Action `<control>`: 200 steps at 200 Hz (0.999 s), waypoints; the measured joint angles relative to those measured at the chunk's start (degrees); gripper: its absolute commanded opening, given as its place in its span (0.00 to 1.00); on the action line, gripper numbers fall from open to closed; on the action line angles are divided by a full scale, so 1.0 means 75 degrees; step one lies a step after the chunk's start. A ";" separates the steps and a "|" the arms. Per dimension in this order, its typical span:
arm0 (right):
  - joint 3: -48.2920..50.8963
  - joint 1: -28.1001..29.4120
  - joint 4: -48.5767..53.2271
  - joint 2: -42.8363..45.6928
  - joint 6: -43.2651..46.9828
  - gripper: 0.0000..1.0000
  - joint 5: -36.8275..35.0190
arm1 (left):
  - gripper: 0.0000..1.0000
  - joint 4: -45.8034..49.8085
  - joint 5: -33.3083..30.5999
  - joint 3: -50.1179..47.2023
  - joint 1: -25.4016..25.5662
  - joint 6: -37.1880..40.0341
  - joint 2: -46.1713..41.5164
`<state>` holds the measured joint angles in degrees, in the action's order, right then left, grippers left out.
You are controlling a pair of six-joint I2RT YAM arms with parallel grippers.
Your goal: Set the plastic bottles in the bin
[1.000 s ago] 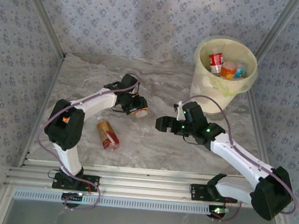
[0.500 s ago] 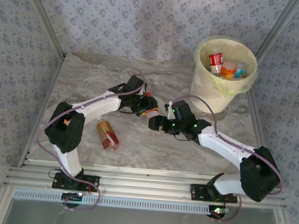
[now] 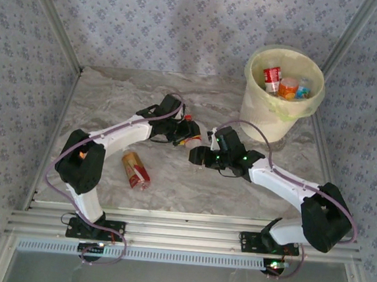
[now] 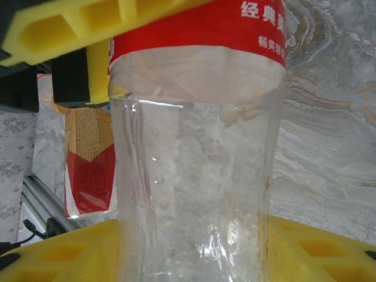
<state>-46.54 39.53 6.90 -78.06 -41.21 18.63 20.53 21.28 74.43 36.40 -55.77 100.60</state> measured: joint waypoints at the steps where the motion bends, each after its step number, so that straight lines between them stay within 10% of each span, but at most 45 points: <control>1: 0.0000 0.0000 0.0003 0.0000 0.0003 0.57 -0.0003 | 0.57 0.0000 0.0000 0.0000 0.0000 0.0000 0.0000; 95: 0.0000 0.0023 0.0248 0.0329 0.0009 0.53 -0.0178 | 0.99 -0.0152 0.0166 0.0047 0.0012 -0.0117 -0.0131; 200: -0.0006 -0.0682 0.2294 0.2509 0.0589 0.53 -0.0699 | 1.00 -0.0248 0.0568 0.0909 -0.0262 0.2492 -0.1282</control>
<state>-46.59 34.41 24.10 -59.24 -36.80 13.39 18.68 25.54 81.25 34.44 -37.08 90.98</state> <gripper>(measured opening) 0.530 0.994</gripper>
